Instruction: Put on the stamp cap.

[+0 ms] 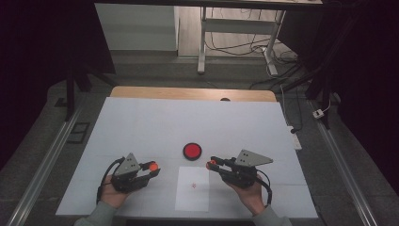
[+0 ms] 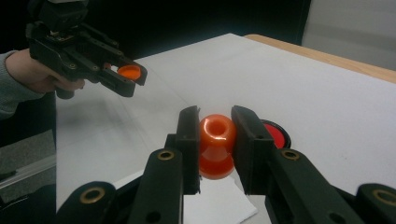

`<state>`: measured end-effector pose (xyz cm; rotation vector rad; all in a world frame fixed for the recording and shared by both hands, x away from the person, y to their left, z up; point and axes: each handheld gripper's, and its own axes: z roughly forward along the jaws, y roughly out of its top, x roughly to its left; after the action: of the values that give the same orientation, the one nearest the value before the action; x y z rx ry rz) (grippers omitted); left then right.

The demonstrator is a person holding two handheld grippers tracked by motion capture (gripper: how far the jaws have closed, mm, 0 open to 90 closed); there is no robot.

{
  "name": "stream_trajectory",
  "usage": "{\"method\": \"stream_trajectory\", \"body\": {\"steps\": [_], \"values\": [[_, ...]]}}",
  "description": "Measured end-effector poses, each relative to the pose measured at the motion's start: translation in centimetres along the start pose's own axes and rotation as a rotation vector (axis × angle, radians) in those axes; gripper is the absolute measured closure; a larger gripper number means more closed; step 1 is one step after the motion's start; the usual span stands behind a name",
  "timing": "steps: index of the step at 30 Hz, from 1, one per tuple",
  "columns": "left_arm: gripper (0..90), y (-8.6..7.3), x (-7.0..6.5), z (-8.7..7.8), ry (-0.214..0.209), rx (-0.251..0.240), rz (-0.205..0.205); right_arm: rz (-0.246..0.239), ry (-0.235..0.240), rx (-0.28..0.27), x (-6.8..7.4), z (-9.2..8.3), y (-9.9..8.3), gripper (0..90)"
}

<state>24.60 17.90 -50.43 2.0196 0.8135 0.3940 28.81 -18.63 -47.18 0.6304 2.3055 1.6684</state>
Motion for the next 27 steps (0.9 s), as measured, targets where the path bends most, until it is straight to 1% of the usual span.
{"method": "stream_trajectory", "body": {"steps": [6,10,14,27], "values": [[64.3,0.6,-0.6,0.7,-0.018,0.006,0.019,0.001,0.000,-0.002,0.0,0.0,0.0,72.5],[64.3,1.0,-1.1,1.2,-0.031,0.013,0.039,0.003,0.003,0.002,0.0,0.1,-0.1,72.5],[64.3,1.4,-1.2,1.5,-0.040,0.007,0.045,0.003,0.008,0.000,0.1,0.2,-0.1,72.5],[64.3,2.4,-2.1,2.8,-0.073,0.021,0.077,0.005,0.011,-0.002,0.1,0.3,0.0,72.4]]}}
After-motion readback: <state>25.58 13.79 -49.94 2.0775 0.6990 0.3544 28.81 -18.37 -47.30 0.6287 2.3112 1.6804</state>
